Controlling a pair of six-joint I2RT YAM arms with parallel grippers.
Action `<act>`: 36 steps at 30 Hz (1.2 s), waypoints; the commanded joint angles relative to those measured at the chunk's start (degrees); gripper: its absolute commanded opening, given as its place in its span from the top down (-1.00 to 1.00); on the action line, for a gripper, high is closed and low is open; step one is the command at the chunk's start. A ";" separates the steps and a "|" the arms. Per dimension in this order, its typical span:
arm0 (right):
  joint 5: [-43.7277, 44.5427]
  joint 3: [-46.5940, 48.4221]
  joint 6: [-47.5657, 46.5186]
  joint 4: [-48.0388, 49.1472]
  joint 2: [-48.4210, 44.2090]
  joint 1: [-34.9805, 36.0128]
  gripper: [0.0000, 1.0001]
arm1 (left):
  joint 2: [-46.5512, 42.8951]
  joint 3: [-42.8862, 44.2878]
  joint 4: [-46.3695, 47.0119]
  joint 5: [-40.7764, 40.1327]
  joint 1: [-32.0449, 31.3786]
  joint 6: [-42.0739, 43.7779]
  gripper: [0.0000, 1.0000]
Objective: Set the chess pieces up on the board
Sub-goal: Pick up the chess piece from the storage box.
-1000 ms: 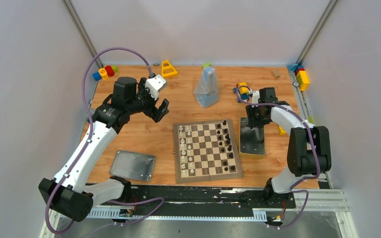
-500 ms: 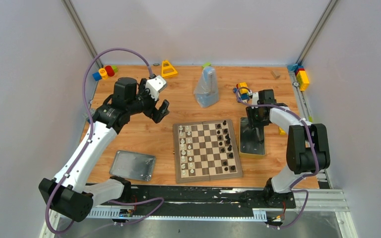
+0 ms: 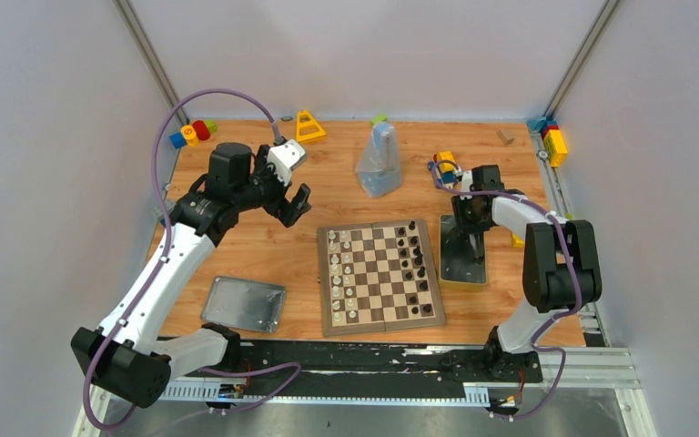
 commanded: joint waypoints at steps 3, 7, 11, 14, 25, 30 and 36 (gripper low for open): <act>1.00 0.55 0.58 2.02 1.49 -0.22 0.41 | -1.73 -0.14 1.43 1.03 0.45 0.22 -1.00; 0.47 0.84 0.32 1.21 1.16 -0.85 0.54 | -1.88 -0.25 1.33 1.06 0.43 0.29 -1.00; -0.76 0.86 -0.26 -0.06 -0.69 -1.58 0.68 | -1.81 -0.04 1.20 1.10 0.45 0.40 -1.00; -1.73 0.88 -0.94 -1.40 -2.87 -1.72 0.77 | -1.74 0.18 1.10 1.09 0.44 0.51 -1.00; -3.84 -1.92 -4.34 -3.99 -9.12 -1.81 0.99 | -1.49 0.35 1.06 1.22 0.45 0.72 -1.00; -11.48 -2.34 -7.70 -6.66 -12.90 -1.81 1.00 | -1.58 -0.19 1.03 3.03 0.43 1.77 -1.00; -31.97 -0.65 -14.40 -12.77 -21.65 -0.39 0.99 | 0.66 -1.77 1.76 15.70 0.44 2.86 -1.00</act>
